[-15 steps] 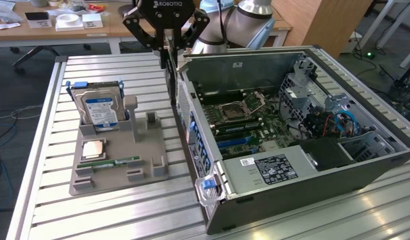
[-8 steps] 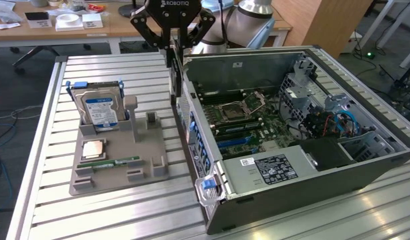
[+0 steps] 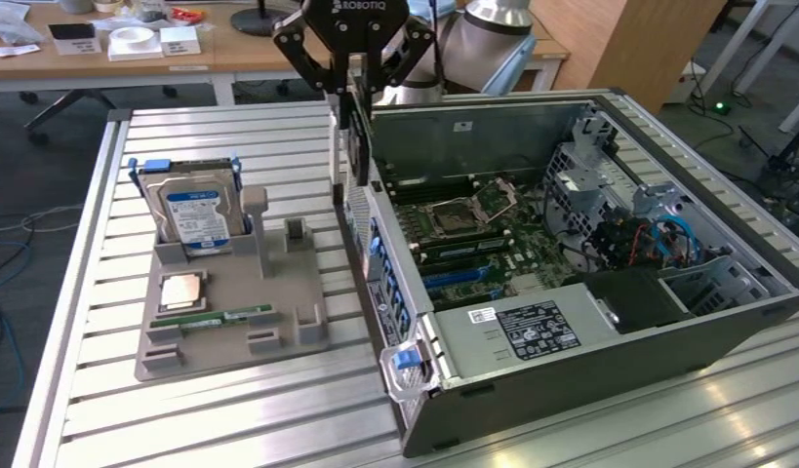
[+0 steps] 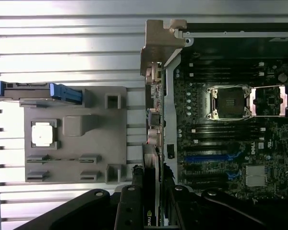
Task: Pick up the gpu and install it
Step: 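Pick up the gpu and move the gpu toward the slot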
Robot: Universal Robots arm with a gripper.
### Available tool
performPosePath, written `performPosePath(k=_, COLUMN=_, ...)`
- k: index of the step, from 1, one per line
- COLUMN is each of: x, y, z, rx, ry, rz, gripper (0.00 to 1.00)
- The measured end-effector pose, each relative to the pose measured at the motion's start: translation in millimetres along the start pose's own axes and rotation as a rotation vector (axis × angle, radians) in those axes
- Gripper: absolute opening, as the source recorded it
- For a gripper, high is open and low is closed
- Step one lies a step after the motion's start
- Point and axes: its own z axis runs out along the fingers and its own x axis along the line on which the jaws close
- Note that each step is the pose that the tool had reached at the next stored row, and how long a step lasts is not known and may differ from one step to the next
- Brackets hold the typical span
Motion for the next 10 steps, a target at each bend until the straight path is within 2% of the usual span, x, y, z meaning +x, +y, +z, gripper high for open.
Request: performPosePath(k=10, x=-22.8, y=2.8, z=0.6, rx=-0.0010, ry=0.0000, rz=0.000, gripper=0.26)
